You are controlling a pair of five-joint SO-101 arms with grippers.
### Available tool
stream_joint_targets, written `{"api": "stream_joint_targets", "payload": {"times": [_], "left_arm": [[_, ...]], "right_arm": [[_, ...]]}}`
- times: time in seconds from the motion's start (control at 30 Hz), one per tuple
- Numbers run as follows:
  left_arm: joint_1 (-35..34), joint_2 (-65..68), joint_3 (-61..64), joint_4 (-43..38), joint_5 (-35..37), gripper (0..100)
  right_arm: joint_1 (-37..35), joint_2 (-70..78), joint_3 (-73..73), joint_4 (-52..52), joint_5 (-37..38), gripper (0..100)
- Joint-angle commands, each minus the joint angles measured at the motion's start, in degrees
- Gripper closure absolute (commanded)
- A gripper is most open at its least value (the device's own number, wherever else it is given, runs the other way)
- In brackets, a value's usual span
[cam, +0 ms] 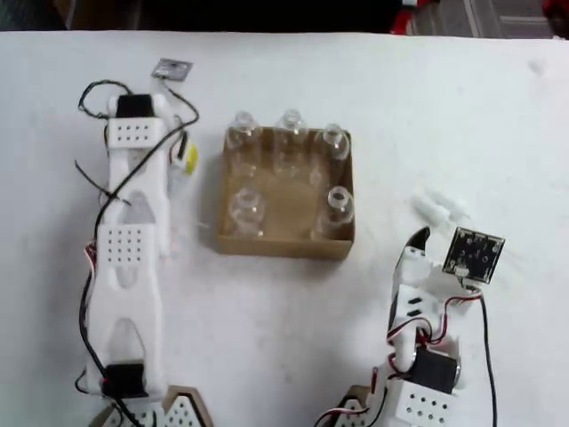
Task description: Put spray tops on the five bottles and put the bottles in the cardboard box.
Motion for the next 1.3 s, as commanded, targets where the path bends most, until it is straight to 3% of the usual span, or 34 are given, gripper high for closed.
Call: {"api": "stream_joint_targets", "payload": {"times": [0.0, 0.17, 0.63, 0.8, 1.1, 1.27], "left_arm": [[1.19, -1.19, -3.69, 0.79, 0.97, 91], [1.1, -2.77, -7.03, 4.57, 0.97, 94], [3.38, -20.35, -5.19, 4.84, 1.32, 95], [5.85, -34.07, 10.37, 4.84, 1.32, 95], [13.67, -72.75, 46.33, 4.22, 0.79, 95], [11.91, -90.95, 56.79, -3.87, 0.97, 95]], "right_arm": [[-0.48, -0.31, -0.44, -1.45, 0.7, 76.9], [-0.57, -0.31, -0.44, -1.45, 0.7, 76.9], [-0.57, -0.31, -0.44, -1.45, 0.7, 76.9], [-0.57, -0.31, -0.44, -1.45, 0.7, 76.9], [-0.57, -0.31, -0.44, -1.45, 0.7, 76.9], [-0.57, -0.31, -0.35, -1.45, 0.7, 76.9]]}}
